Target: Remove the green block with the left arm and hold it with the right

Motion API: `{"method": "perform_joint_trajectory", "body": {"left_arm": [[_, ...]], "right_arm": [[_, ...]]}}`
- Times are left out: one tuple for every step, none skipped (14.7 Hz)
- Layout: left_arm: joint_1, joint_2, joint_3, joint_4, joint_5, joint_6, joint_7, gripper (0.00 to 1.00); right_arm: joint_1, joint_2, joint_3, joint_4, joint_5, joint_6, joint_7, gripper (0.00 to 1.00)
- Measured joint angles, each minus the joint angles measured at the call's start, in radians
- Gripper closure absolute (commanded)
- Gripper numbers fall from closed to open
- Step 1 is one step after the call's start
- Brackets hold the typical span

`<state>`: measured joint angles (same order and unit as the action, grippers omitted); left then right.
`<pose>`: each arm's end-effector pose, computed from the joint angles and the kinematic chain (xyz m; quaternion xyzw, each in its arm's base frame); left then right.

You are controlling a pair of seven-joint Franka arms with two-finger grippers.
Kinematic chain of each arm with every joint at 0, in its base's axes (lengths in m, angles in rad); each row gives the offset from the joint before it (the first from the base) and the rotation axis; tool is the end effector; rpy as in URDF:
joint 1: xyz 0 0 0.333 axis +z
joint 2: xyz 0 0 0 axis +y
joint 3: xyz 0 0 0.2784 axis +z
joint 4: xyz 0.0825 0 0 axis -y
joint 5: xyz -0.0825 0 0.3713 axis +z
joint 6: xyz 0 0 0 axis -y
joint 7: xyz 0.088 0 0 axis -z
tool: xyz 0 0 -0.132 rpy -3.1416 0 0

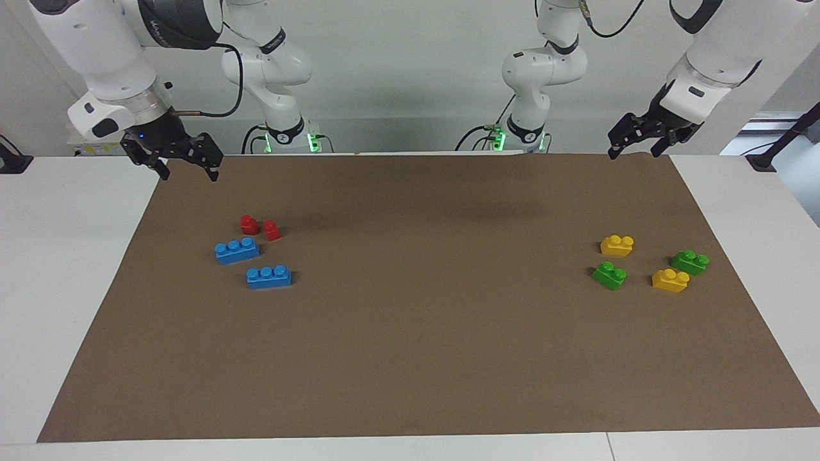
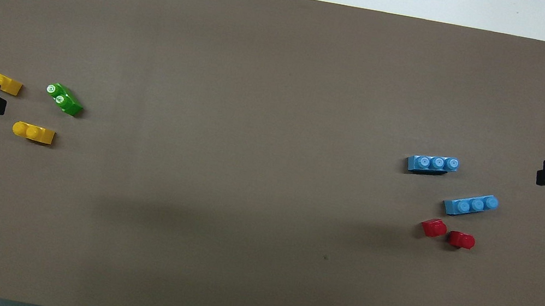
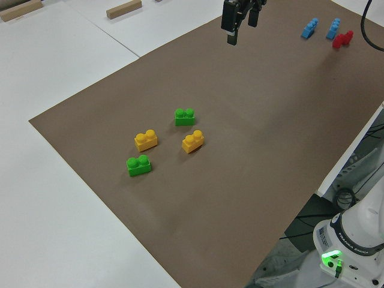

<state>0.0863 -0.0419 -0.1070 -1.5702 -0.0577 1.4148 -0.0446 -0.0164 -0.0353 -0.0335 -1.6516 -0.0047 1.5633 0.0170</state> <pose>0.5105 -0.0199 0.5718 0.9980 0.0092 -0.0577 0.0246 0.5275 -0.0272 0.5432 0.9991 -0.0334 -0.0265 0.0013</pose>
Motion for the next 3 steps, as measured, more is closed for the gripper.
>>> {"method": "perform_joint_trajectory", "body": {"left_arm": [[0.000,0.000,-0.001,0.000,0.002,0.000,0.000,0.00],[0.000,0.000,-0.003,0.000,0.003,0.000,0.000,0.00],[0.000,0.000,-0.004,0.000,0.004,0.000,0.000,0.00]], "right_arm": [[0.000,0.000,0.000,0.000,0.000,-0.001,0.000,0.00],[0.000,0.000,0.000,0.000,0.000,-0.001,0.000,0.00],[0.000,0.000,0.000,0.000,0.000,-0.002,0.000,0.00]]}}
